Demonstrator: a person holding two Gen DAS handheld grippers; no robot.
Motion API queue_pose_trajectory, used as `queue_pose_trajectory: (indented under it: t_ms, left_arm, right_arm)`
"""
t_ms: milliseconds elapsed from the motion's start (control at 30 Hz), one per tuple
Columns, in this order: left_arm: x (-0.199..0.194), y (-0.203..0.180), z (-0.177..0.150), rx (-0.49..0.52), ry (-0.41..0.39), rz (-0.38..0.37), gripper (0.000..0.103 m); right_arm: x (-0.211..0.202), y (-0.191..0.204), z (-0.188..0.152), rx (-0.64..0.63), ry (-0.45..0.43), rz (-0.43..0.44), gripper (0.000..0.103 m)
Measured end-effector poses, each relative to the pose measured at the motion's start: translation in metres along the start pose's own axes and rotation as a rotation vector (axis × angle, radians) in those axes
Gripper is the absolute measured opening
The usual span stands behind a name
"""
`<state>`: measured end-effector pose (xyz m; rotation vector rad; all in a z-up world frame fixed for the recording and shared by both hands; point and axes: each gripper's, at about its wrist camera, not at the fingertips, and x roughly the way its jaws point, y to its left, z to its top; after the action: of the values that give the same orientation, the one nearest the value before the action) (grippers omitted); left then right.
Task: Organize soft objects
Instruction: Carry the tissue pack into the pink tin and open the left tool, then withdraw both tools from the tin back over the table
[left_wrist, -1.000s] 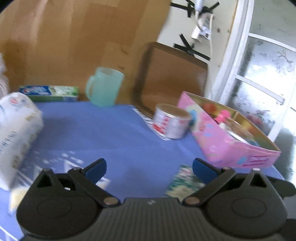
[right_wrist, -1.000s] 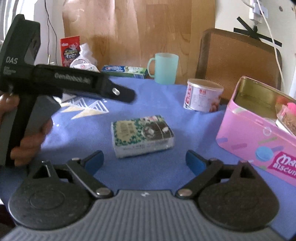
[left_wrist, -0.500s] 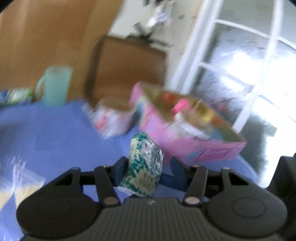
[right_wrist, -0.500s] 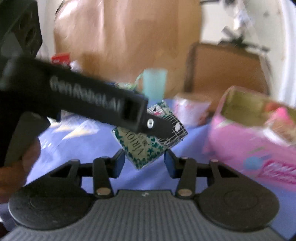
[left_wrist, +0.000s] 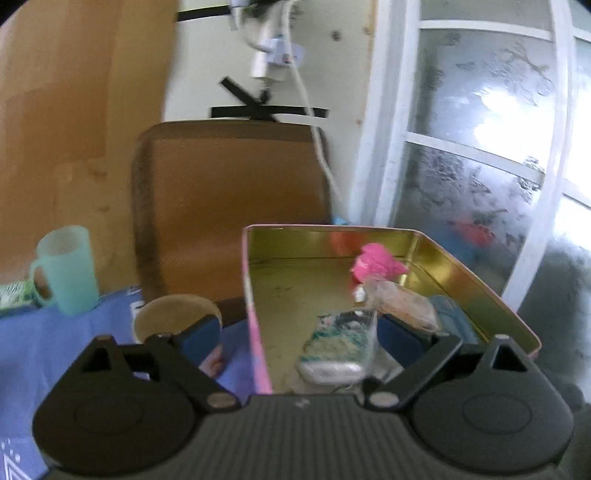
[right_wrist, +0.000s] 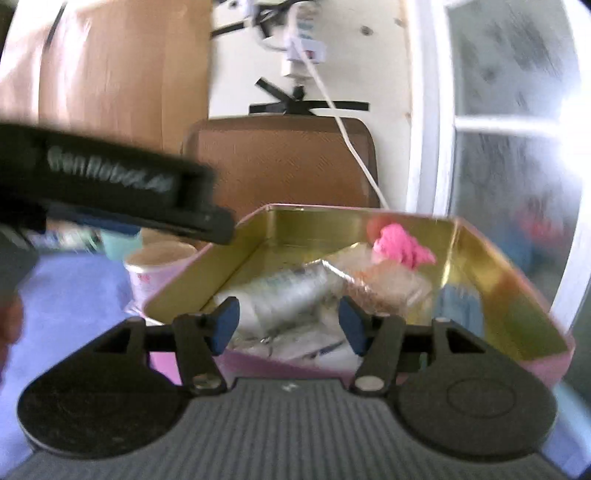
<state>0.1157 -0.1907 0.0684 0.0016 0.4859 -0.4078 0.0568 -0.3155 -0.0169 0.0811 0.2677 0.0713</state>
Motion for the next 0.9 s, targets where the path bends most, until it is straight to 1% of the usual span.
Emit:
queue_pose_trajectory:
  t_ms: [33,100,167,300,333,533,700,800,900]
  left_arm:
    - [-0.001,0.001,-0.003,0.008,-0.004,0.008,0.097]
    - [-0.003,-0.001,-0.007,0.044,0.001,0.062,0.097]
    - [-0.004,-0.006,-0.01,0.076,0.01,0.103,0.097]
    - [-0.011,-0.013,-0.014,0.104,0.012,0.141,0.103]
    - [-0.015,-0.014,-0.014,0.108,0.01,0.152,0.103]
    - [-0.035,-0.016,-0.019,0.117,0.017,0.185,0.103]
    - [-0.05,-0.013,-0.024,0.096,0.029,0.208,0.103]
    - [-0.059,-0.01,-0.028,0.082,0.049,0.223,0.103]
    - [-0.066,-0.006,-0.034,0.062,0.075,0.222,0.103]
  right_arm:
    - [-0.004,-0.003,-0.003,0.019,-0.006,0.005,0.062]
    - [-0.014,-0.005,-0.008,0.03,-0.035,-0.016,0.062]
    - [-0.024,-0.007,-0.012,0.056,-0.048,-0.014,0.062]
    - [-0.039,-0.004,-0.013,0.092,-0.064,-0.012,0.062]
    - [-0.039,-0.005,-0.012,0.098,-0.067,-0.011,0.062]
    - [-0.059,-0.002,-0.015,0.113,-0.088,-0.007,0.062]
    - [-0.073,0.004,-0.017,0.113,-0.086,0.003,0.062]
    - [-0.079,0.005,-0.019,0.134,-0.075,0.012,0.065]
    - [-0.083,0.007,-0.02,0.146,-0.065,0.023,0.069]
